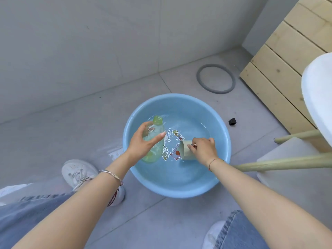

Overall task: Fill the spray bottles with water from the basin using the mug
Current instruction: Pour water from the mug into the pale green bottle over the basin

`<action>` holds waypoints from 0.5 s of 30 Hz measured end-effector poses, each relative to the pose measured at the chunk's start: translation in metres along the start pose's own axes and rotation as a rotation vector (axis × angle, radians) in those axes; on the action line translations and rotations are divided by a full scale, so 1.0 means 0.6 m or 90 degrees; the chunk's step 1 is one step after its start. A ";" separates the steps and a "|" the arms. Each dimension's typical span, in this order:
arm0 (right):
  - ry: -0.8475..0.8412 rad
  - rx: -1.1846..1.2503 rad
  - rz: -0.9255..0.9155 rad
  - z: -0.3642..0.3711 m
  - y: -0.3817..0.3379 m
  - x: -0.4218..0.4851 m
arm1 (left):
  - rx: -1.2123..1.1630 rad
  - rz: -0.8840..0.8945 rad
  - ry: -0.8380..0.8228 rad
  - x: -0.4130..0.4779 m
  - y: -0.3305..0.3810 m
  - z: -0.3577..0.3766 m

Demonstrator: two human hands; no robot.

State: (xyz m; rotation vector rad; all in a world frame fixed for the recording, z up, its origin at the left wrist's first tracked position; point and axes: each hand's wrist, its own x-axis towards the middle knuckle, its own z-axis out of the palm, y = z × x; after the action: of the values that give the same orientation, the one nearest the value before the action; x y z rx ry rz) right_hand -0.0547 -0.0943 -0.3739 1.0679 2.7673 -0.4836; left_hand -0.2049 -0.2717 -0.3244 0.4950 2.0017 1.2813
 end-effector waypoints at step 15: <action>0.025 0.694 0.265 -0.054 0.016 -0.036 | 0.017 0.007 0.019 0.004 -0.009 -0.010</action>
State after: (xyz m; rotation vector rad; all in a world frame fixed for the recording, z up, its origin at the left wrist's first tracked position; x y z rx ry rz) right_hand -0.0330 -0.0900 -0.3406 1.7405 2.0847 -1.9865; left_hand -0.2107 -0.2763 -0.3283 0.5028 2.0466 1.2773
